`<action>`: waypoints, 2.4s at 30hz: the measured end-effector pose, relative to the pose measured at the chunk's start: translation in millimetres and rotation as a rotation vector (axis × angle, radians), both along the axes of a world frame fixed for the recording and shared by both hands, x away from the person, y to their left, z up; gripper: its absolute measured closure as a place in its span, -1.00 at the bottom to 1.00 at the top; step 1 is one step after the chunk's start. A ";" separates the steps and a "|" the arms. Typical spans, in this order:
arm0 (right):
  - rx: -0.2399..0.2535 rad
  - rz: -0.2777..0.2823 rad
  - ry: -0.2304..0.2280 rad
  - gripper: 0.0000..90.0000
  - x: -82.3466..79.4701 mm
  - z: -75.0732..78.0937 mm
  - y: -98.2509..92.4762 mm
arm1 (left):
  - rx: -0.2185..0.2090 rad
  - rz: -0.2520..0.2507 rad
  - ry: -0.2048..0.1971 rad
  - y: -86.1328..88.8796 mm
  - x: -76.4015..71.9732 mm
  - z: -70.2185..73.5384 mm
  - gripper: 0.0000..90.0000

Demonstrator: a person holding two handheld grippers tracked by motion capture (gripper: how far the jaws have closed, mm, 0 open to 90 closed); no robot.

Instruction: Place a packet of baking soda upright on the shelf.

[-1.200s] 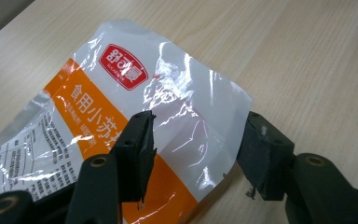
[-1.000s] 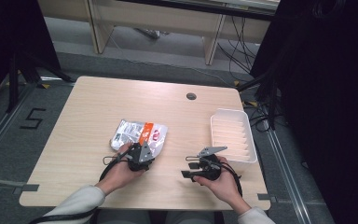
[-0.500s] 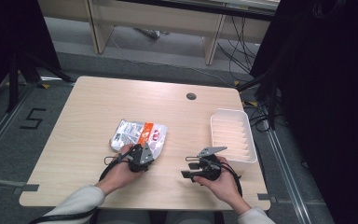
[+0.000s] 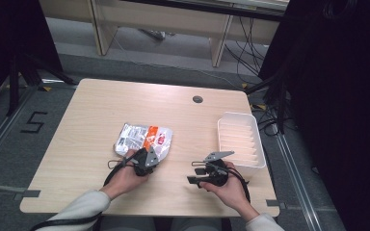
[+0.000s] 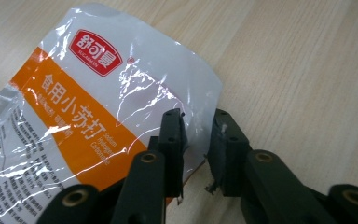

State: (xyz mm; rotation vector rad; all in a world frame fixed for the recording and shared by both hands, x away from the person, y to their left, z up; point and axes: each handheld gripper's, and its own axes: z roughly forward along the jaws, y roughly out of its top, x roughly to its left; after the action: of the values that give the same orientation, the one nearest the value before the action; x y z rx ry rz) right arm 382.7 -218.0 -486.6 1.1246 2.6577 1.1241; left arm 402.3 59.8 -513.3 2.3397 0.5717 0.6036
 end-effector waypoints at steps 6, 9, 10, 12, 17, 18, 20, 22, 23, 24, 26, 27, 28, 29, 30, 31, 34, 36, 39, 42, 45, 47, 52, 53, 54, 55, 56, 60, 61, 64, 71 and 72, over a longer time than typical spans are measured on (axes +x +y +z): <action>-0.002 0.003 0.004 0.09 -0.1 -0.2 0.4 | -0.010 0.008 0.014 -0.9 0.5 -0.6 0.88; -0.001 0.004 0.004 0.09 -0.1 -0.1 0.4 | -0.008 0.006 0.022 -0.3 0.4 -0.2 0.95; -0.002 0.002 0.006 0.09 0.0 -0.3 0.3 | -0.020 0.012 0.024 -0.5 0.6 -0.8 0.95; -0.004 0.003 0.007 0.09 0.2 -0.6 0.2 | -0.002 -0.001 0.034 1.3 1.3 0.6 0.98; -0.002 0.003 0.006 0.09 0.5 -1.1 0.3 | 0.001 -0.006 0.032 2.5 1.4 1.3 0.99; -0.003 0.005 0.008 0.09 0.6 -1.0 0.2 | -0.003 -0.007 0.034 3.1 1.7 1.4 0.99; -0.003 0.004 0.008 0.09 0.6 -0.9 0.2 | -0.007 -0.014 0.034 4.5 2.2 3.7 1.00; -0.003 0.004 0.007 0.09 0.7 -0.8 -0.1 | -0.051 0.002 0.020 3.3 1.0 5.2 1.00; -0.004 0.004 0.007 0.09 0.8 -0.8 -0.2 | -0.053 -0.004 0.013 3.7 0.7 7.0 1.00; -0.004 0.003 0.006 0.09 0.9 -0.9 -0.2 | -0.053 -0.005 0.004 4.3 0.6 8.7 1.00; -0.004 0.002 0.004 0.09 0.9 -0.8 -0.4 | -0.065 -0.007 -0.002 5.1 0.5 10.4 1.00; -0.003 0.003 0.004 0.09 0.9 -0.7 -0.4 | -0.061 -0.010 -0.013 7.3 0.9 13.4 1.00; -0.002 0.001 0.008 0.09 0.6 -0.4 -0.3 | -0.061 -0.010 -0.013 7.3 0.9 13.4 1.00; -0.003 0.002 0.004 0.09 0.7 -0.6 -0.5 | -0.084 -0.011 -0.022 8.1 0.3 15.4 1.00; -0.003 0.003 0.004 0.09 0.8 -0.7 -0.5 | -0.073 -0.015 -0.031 9.4 0.6 17.7 1.00; -0.003 0.003 0.005 0.09 0.8 -0.7 -0.5 | -0.084 -0.006 -0.029 10.2 0.2 18.7 1.00; -0.003 0.002 0.005 0.09 0.8 -0.7 -0.4 | -0.109 0.008 -0.034 13.3 0.5 22.3 1.00; -0.004 0.003 0.004 0.09 0.9 -1.1 -0.4 | -0.134 0.012 -0.027 16.4 1.7 24.6 1.00; -0.005 0.003 0.005 0.09 0.9 -1.0 -0.3 | -0.152 0.021 -0.029 19.3 2.5 26.4 1.00; -0.003 0.004 0.005 0.09 0.7 -1.0 -0.3 | -0.173 0.023 -0.023 19.6 1.0 29.3 1.00; -0.003 0.004 0.005 0.09 0.8 -1.0 -0.3 | -0.194 0.020 -0.028 22.2 1.6 32.3 1.00; -0.004 0.004 0.004 0.09 0.7 -0.9 -0.3 | -0.231 0.047 -0.018 22.6 0.6 33.3 1.00; -0.003 0.001 0.002 0.09 0.9 -1.8 0.2 | -0.206 0.048 -0.046 22.4 2.6 32.9 1.00; -0.002 0.001 0.008 0.09 0.8 -1.9 0.6 | -0.193 0.032 -0.023 21.0 3.4 30.1 1.00; -0.005 0.000 0.007 0.09 0.8 -2.1 0.8 | -0.189 0.027 -0.003 18.8 2.9 26.2 1.00; -0.004 0.002 0.010 0.09 0.6 -2.1 1.0 | -0.185 0.021 -0.008 16.7 2.5 22.8 1.00; -0.002 0.002 0.003 0.09 0.5 -2.5 1.4 | -0.160 0.007 -0.001 15.9 2.2 21.9 1.00; -0.003 0.002 0.008 0.08 0.7 -2.1 0.4 | -0.121 -0.046 -0.038 8.5 -1.4 18.7 0.58; -0.004 0.002 0.007 0.08 0.8 -2.3 0.3 | -0.112 -0.059 -0.025 6.7 -2.4 18.7 0.43; -0.007 0.001 0.012 0.08 0.7 -2.2 0.7 | -0.048 -0.080 -0.048 -1.6 -4.6 12.9 0.02; -0.001 0.002 0.004 0.08 0.8 -3.6 2.2 | 0.038 -0.085 -0.097 -15.3 -2.7 1.0 -0.20; -0.002 0.003 0.005 0.08 0.9 -3.6 2.2 | 0.038 -0.081 -0.097 -16.6 -1.7 0.8 -0.21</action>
State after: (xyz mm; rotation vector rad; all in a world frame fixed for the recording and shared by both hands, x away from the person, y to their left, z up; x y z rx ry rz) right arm 383.6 -215.8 -490.2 1.1244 2.6644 1.1201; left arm 400.6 43.3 -512.5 2.3419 0.4222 0.6915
